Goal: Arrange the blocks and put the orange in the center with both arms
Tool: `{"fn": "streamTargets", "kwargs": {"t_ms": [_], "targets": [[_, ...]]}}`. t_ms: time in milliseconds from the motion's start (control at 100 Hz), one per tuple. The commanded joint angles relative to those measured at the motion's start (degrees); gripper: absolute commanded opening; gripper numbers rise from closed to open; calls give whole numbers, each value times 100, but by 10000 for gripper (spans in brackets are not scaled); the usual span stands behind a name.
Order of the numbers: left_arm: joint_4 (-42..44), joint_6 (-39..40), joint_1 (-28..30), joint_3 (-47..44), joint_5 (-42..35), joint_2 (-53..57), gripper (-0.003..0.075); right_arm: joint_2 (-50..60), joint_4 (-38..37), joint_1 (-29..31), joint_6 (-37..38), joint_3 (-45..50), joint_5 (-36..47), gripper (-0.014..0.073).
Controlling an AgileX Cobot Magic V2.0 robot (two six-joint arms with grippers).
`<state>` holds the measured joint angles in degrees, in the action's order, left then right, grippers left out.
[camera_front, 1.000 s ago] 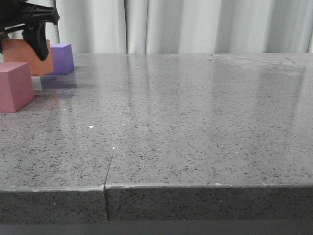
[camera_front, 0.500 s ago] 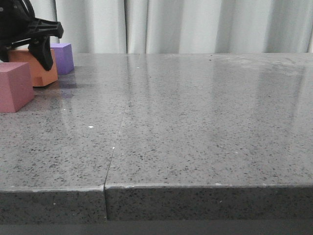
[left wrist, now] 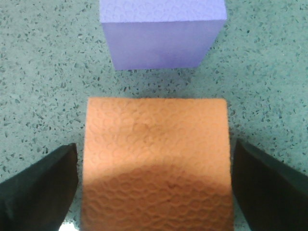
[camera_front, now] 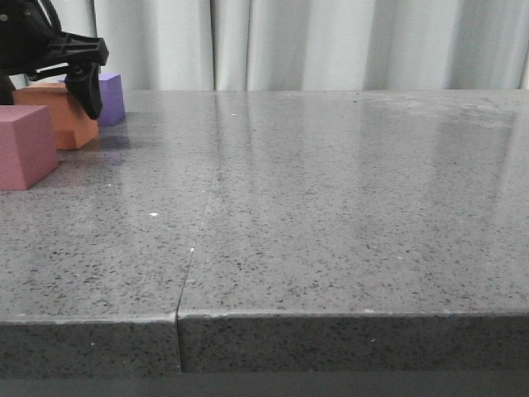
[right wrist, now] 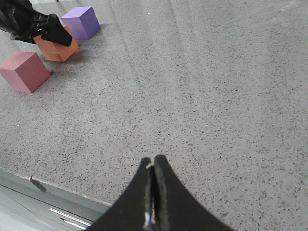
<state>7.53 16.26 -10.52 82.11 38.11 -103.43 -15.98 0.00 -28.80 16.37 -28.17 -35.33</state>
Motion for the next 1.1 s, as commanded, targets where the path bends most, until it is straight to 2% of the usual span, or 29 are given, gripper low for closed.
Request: {"fn": "streamTargets", "kwargs": {"t_ms": [0, 330, 450, 670, 790, 1090], "targets": [[-15, 60, -23, 193, -225, 360, 629, -44, -84, 30, -31, -153, 438, -68], [-15, 60, -23, 180, -460, 970, 612, -44, -84, 30, -31, -153, 438, -68], [-15, 60, -23, 158, -550, 1159, 503, -44, -84, 30, -31, -153, 438, -68], [-15, 60, -23, 112, -586, 1429, 122, -44, -84, 30, -31, -153, 438, -68], [-15, 60, -23, 112, -576, 1501, -21, -44, -84, 30, -31, -153, 438, -68], [-15, 60, -23, -532, -952, 2097, -20, -44, -84, 30, -31, -153, 438, -68]]}}
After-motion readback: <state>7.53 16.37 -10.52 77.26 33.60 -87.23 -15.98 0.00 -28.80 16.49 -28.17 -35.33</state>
